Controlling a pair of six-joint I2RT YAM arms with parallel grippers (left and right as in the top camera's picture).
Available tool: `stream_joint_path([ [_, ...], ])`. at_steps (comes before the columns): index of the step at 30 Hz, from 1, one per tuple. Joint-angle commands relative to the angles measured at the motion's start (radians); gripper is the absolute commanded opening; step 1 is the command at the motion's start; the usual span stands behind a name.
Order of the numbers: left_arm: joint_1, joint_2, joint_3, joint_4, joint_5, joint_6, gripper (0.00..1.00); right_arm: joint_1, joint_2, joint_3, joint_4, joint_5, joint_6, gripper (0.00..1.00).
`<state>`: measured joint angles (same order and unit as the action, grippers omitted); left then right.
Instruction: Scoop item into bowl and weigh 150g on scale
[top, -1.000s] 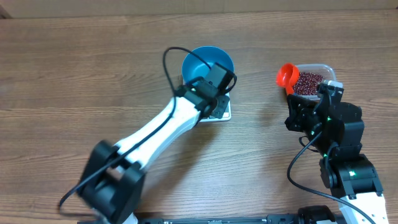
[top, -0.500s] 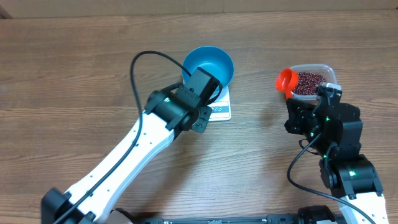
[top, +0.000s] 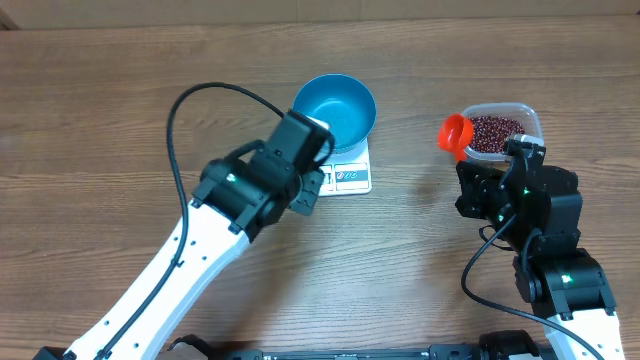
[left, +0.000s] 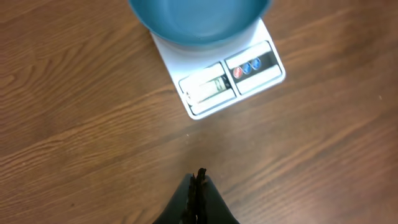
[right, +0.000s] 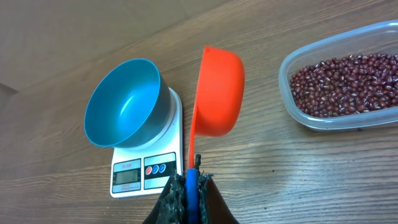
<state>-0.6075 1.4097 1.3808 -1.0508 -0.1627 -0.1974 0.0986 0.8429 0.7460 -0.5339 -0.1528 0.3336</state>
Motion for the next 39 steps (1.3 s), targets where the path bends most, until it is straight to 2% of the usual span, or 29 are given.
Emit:
stream_joint_path([
  [1,0.055,-0.011,-0.011,0.029,0.108,0.079,0.04,-0.005,-0.004,0.004,0.005,-0.005,-0.029,0.03],
  [2,0.067,-0.011,-0.011,0.038,0.150,0.110,0.04,-0.005,-0.004,0.004,0.005,-0.006,-0.029,0.04],
  [3,0.074,-0.011,-0.011,0.041,0.171,0.126,0.08,-0.005,-0.004,0.004,0.005,-0.005,-0.029,0.04],
  [4,0.078,-0.009,-0.011,0.042,0.183,0.137,0.27,-0.005,-0.004,0.004,0.008,-0.005,-0.029,0.04],
  [7,0.079,-0.001,-0.011,0.042,0.174,0.146,1.00,-0.005,-0.004,0.004,0.022,-0.005,-0.040,0.04],
  [21,0.079,0.043,-0.011,0.036,0.163,0.146,1.00,-0.005,0.031,0.139,-0.048,0.001,-0.180,0.04],
  [29,0.079,0.043,-0.011,0.034,0.207,0.132,1.00,-0.005,0.090,0.227,-0.093,0.040,-0.186,0.04],
  [36,0.081,0.007,-0.011,0.073,0.220,0.191,1.00,-0.005,0.090,0.227,-0.119,0.040,-0.187,0.04],
  [39,0.091,-0.032,-0.011,0.091,0.219,0.251,1.00,-0.005,0.090,0.231,-0.134,0.040,-0.191,0.04],
])
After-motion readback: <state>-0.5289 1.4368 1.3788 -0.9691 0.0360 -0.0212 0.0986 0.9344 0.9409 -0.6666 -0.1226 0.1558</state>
